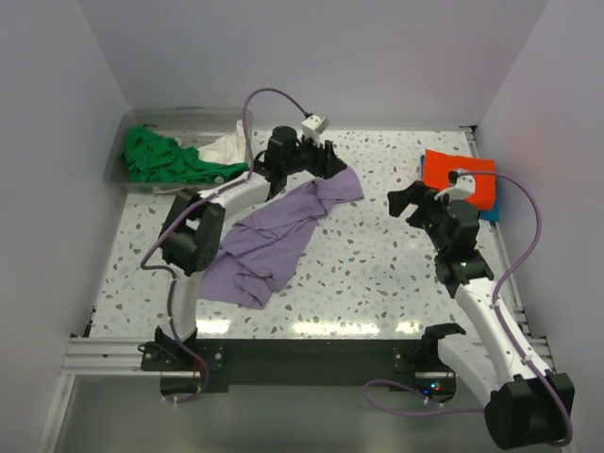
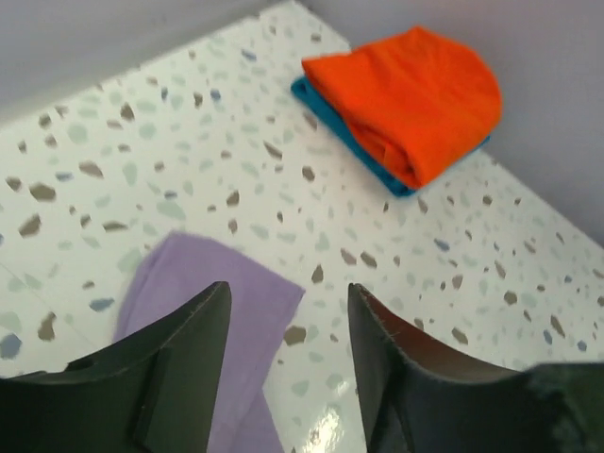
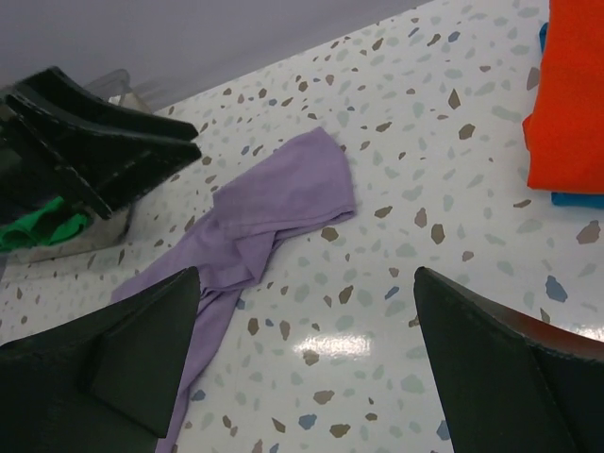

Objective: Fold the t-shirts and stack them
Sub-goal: Move the tshirt to the center of the board, then flatten the tshirt out

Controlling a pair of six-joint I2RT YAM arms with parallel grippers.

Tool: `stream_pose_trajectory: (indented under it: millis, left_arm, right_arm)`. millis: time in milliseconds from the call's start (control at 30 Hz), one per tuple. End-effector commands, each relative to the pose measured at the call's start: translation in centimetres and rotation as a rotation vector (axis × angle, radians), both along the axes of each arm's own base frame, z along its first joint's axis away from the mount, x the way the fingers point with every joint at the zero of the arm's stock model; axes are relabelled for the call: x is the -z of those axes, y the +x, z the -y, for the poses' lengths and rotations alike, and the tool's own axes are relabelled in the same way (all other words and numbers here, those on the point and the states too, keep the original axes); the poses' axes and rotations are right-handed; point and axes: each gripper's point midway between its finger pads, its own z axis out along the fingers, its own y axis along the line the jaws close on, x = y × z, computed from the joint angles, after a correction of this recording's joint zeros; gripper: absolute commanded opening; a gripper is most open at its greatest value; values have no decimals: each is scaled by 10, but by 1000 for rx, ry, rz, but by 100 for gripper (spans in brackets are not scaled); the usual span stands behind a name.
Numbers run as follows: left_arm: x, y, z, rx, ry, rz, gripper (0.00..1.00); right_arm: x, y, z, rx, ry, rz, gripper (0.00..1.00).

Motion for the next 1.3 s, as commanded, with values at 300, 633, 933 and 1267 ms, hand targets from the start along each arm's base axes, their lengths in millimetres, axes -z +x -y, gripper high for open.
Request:
stream_pose_trajectory:
  millis: [300,633,933,1267]
  left_arm:
    - [-66,-73,-123,-393,51,219,78]
    - [88,-116,-280,-805,221,-155,85]
    - [112,-153,-320,-986,232,-215,87]
    - [109,-169,-330,-1023,226,-230,86]
  right_arm:
    - [20,37,-46,-180,-6,-36,98]
    - [67,96,-159,-474,-99,-177,80]
    - [141,123,-193,-490,-280,-352,61]
    - [178,127,-192,-463,-407,-451,47]
